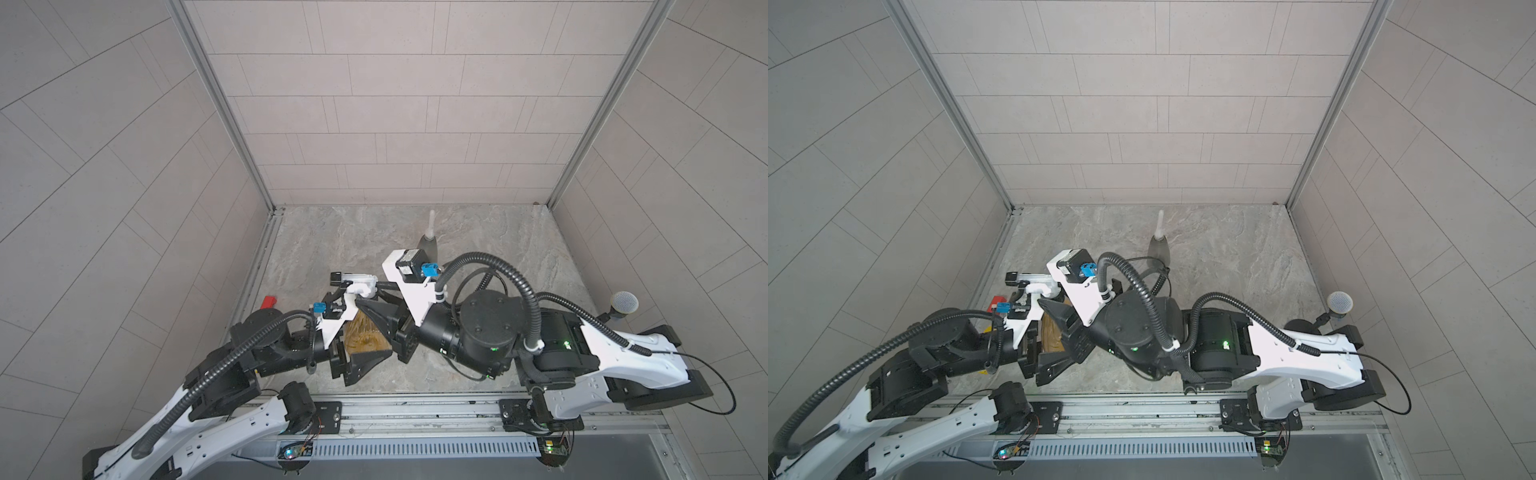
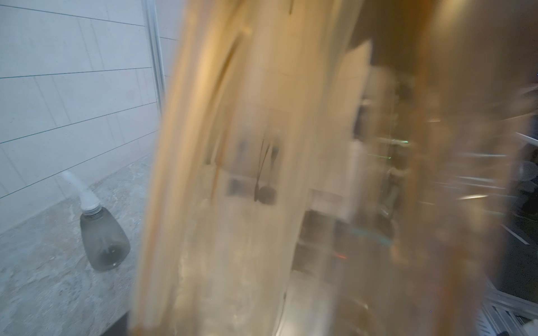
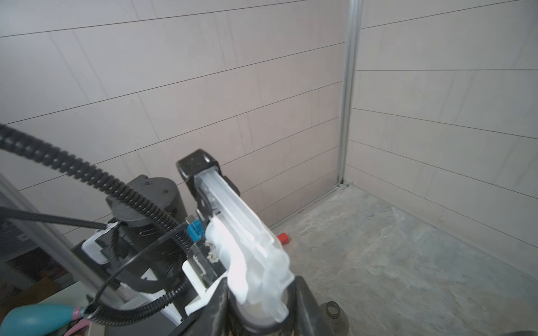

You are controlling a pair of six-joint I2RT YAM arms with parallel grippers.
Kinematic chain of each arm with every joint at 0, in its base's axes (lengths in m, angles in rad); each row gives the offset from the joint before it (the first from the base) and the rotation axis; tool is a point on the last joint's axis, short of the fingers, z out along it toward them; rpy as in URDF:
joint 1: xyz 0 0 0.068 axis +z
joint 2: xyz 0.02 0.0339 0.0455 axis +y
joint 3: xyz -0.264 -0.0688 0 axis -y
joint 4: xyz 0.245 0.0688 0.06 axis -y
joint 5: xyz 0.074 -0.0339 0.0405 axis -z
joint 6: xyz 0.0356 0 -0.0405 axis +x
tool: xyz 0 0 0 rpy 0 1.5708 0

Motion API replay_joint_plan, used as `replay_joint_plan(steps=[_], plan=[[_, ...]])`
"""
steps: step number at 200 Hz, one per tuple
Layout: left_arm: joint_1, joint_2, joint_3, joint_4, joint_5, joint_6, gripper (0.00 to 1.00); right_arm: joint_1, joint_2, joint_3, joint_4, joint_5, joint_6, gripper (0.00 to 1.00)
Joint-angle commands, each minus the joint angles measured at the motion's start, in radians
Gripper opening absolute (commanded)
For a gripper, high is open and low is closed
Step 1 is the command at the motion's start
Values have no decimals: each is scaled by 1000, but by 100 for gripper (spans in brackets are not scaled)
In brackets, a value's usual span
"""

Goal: Attach spray nozzles to spray bottles
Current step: Screw the spray nozzle on the spray bottle.

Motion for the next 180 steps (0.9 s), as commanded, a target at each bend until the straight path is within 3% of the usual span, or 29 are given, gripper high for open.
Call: replay_joint_plan(steps=[1,19,36,59,68,89,111,150,180], plan=[[9,22,9,73,-78,-12,0,38,36,-23,-27,25,33,34],[9,8,8,65,-61,-16,0,38,-53,-84,39,-61,-56,55],[10,-9,2,66,-33,-22,0,30,-136,-121,37,-121,-117,66],[9,-24,-4,69,14,-24,0,-111,-207,-150,28,-435,-57,72],[9,-27,-8,75,45,-25,0,-191,-205,-144,30,-600,-31,73],[10,-21,-9,85,127,-30,0,-312,-167,-103,24,-854,10,73],[10,-8,-5,88,204,-36,0,-334,-135,-56,-4,-920,-24,73],[11,8,2,71,226,-35,0,-333,-116,-33,6,-945,-39,69],[10,12,-1,71,224,-34,0,-329,-103,-29,9,-920,-38,56]])
